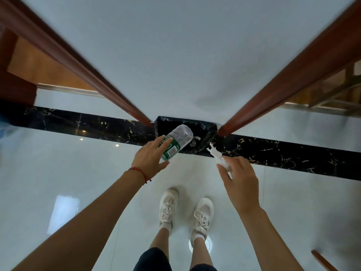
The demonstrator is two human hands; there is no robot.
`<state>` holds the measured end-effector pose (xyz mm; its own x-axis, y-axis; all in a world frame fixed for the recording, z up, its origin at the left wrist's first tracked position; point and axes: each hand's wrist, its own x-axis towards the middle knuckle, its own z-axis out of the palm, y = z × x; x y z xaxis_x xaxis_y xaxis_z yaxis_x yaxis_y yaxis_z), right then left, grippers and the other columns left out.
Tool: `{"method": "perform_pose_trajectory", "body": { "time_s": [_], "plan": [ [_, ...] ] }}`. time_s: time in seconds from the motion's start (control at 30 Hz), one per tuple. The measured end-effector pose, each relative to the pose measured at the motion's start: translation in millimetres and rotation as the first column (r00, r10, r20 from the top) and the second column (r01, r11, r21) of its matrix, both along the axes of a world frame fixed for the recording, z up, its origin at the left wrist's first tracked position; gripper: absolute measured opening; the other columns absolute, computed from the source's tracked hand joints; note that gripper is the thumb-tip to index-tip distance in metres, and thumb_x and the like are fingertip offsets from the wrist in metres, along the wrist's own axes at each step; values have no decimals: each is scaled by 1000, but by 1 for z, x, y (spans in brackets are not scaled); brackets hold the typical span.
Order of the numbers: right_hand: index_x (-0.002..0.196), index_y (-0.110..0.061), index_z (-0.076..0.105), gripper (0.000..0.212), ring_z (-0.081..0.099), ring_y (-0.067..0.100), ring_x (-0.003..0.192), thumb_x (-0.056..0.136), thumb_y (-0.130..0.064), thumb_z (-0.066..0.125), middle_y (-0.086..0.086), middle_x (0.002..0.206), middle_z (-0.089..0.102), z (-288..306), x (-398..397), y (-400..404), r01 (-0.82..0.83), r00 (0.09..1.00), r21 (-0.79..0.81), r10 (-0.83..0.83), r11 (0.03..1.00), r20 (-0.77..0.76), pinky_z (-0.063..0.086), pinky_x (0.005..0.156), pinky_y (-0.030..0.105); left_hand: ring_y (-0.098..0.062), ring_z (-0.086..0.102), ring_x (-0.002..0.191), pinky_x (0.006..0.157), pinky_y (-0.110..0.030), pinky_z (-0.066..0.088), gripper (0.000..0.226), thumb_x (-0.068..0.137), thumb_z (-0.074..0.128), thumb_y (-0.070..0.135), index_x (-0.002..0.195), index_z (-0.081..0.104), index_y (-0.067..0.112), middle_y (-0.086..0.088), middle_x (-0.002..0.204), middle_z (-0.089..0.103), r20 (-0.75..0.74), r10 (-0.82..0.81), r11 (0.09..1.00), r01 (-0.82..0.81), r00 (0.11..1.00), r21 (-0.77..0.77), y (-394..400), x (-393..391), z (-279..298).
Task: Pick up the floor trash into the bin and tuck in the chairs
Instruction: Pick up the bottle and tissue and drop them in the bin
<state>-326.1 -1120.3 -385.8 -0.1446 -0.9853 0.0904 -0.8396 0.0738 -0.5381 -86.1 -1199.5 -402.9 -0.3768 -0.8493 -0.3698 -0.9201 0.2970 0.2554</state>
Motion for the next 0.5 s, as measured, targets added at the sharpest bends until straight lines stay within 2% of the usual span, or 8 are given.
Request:
{"method": "perform_pose_trajectory", "body": {
  "time_s": [0.07,0.17,0.33,0.5],
  "plan": [
    [92,-6,67,35,57,22,69,84,-33,47,7,78,61,-20,3,0,11,1000,12,-11,1000,-6,43,58,22,-30,43,122,91,-42,46,74,83,65,31,144,26,18,-9,148,30,48,-79,996,77,996,39,-12,0,-32],
    [91,-7,67,32,55,22,68,85,-31,48,6,76,59,-48,7,5,26,999,26,-26,999,-24,44,57,24,-29,41,122,90,-41,47,74,85,61,33,146,21,19,-8,149,27,104,-167,984,160,980,75,-29,0,-72],
    [90,-5,66,30,53,21,66,84,-29,49,6,74,57,-83,11,8,24,999,52,-23,998,-25,42,55,25,-26,42,121,86,-37,47,72,87,58,36,146,18,22,-6,150,24,129,-255,965,245,958,91,-53,-5,-121],
    [89,-4,66,28,53,21,66,84,-27,51,5,73,57,-108,17,0,49,998,28,-48,998,-34,45,55,28,-25,39,123,92,-36,42,71,89,56,34,146,15,25,-3,151,22,154,-375,925,357,914,132,-69,-12,-162]
  ]
}}
